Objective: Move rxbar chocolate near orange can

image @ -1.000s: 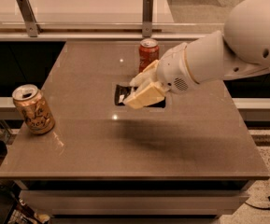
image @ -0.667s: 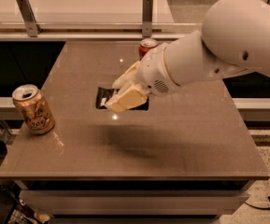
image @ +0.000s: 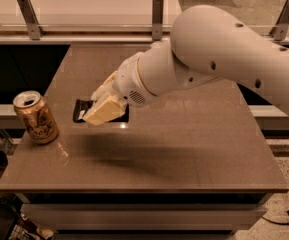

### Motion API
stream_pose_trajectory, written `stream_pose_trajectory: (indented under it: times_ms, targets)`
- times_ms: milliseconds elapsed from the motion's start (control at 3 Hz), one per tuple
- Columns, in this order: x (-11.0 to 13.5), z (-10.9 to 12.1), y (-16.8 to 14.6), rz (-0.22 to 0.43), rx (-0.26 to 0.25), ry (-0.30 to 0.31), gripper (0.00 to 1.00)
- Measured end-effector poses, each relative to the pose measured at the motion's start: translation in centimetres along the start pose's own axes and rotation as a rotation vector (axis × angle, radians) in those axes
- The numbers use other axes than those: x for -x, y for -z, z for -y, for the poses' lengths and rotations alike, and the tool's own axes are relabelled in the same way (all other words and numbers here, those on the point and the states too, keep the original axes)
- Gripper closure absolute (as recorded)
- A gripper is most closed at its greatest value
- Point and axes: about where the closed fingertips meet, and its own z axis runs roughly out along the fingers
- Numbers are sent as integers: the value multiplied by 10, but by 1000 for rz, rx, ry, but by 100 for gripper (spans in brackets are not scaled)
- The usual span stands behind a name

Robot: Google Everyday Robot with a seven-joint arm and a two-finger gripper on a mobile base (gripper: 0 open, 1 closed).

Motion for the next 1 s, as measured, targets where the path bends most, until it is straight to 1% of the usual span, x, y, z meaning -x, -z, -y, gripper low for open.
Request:
stream_pose_trajectory:
  times_ms: [333, 667, 1000]
  targets:
    - [0, -2, -23, -56, -12, -10, 100]
    - [-9, -3, -44, -136, -20, -49, 100]
    - [-19, -8, -56, -181, 2, -81, 100]
